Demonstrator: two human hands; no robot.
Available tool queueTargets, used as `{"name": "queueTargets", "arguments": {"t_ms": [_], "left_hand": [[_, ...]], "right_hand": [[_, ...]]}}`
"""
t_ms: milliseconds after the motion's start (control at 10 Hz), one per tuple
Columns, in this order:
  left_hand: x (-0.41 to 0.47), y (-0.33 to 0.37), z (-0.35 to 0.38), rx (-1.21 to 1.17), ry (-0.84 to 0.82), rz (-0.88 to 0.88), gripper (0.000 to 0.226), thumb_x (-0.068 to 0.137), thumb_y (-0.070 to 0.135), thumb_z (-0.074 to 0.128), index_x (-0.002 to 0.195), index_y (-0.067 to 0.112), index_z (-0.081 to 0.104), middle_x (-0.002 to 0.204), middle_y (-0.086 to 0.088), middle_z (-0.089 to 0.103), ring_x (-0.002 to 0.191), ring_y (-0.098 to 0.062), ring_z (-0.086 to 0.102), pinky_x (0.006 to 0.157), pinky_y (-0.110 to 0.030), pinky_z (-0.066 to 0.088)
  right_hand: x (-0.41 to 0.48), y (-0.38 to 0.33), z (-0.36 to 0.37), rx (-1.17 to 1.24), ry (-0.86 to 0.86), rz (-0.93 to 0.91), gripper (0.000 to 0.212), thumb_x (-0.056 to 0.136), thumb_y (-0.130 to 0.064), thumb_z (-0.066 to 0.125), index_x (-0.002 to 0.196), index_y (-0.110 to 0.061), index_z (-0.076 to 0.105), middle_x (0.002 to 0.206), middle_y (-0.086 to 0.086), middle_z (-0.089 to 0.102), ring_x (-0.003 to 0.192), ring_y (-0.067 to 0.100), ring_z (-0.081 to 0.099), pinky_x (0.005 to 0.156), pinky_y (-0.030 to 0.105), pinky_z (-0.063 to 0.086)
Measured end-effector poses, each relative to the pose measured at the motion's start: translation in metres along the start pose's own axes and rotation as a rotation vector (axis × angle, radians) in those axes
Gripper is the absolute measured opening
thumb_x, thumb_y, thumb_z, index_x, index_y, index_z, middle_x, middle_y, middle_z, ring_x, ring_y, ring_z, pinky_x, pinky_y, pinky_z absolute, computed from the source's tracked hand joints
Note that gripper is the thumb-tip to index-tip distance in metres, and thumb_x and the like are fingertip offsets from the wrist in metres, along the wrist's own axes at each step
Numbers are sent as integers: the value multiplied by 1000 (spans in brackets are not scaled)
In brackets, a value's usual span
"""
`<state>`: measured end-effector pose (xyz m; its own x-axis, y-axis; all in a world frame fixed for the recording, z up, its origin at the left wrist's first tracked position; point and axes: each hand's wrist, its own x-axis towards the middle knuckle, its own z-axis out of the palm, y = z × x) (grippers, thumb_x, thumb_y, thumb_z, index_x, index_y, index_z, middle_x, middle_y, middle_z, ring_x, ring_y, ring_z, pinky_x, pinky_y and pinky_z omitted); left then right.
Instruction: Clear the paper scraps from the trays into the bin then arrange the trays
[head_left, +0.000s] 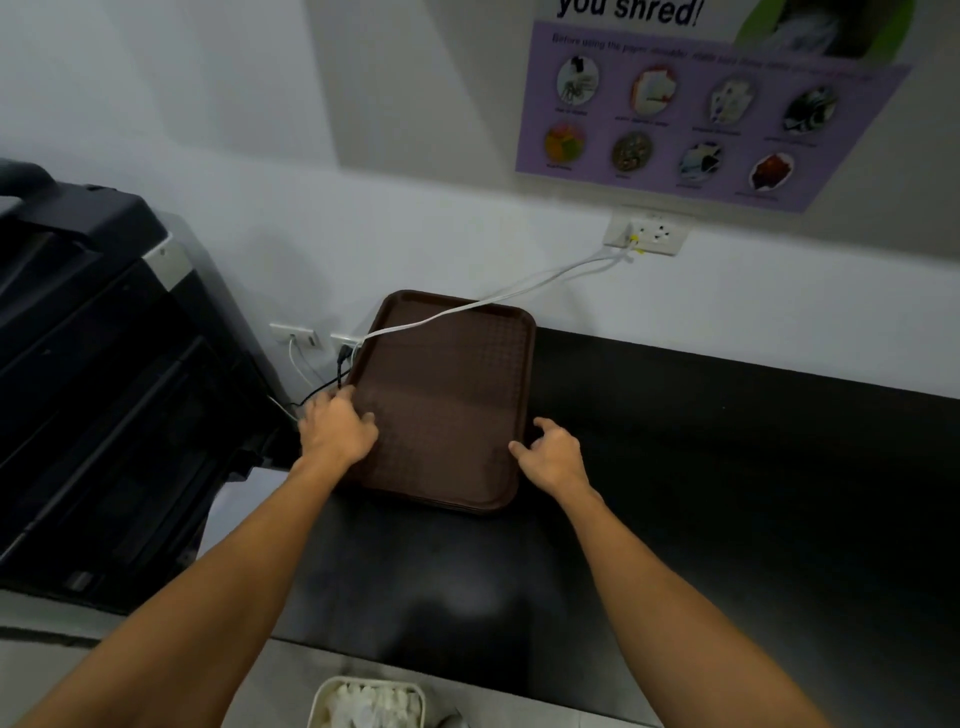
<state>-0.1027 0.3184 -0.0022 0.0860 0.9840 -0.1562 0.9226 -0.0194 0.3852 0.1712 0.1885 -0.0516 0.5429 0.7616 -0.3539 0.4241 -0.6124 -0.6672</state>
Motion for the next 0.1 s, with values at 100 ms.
{"name": "queueTargets", "arguments": {"t_ms": [100], "left_hand": [[-12,12,-1,-72,4,38,57,93,39,64,145,19,52,144,-15,50,136,-36,43,113,-49,39]], "right_hand": [[-5,8,-6,8,-11,-4,80,88,-45,74,155,-20,39,118,10,70,104,18,67,92,33,53]]}}
